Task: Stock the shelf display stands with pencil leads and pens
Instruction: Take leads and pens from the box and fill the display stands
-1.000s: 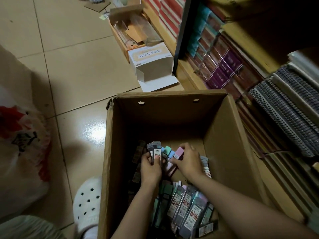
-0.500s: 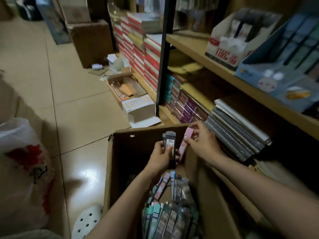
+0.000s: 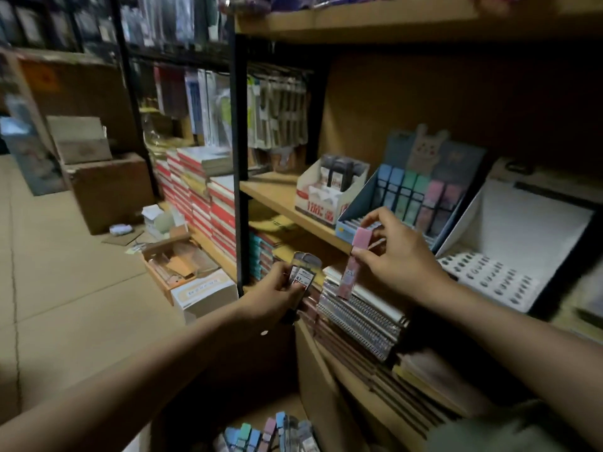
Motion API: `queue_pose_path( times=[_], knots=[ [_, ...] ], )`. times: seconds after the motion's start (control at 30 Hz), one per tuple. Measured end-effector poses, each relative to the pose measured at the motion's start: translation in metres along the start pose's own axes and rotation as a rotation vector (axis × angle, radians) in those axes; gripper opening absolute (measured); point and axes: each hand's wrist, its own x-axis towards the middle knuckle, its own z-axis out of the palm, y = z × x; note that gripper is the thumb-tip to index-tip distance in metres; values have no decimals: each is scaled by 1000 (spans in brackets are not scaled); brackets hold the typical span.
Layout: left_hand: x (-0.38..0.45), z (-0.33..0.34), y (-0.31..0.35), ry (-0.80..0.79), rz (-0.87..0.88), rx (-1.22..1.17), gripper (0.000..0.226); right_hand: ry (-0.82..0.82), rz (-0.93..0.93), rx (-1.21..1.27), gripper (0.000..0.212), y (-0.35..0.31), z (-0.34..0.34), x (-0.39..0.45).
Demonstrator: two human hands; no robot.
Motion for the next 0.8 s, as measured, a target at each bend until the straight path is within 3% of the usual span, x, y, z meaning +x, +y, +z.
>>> queue_pose_path(
  times=[0.27,0.47,0.8],
  knots=[
    [28,33,49,-45,145,-194,30,151,6,-129,36,-9,-66,25],
    [48,51,75,-87,196,-351,24,246,11,-347,33,-8,-127,53],
    [71,63,80,-208,257,-353,22,197,93,-488,32,39,-114,60]
  ],
)
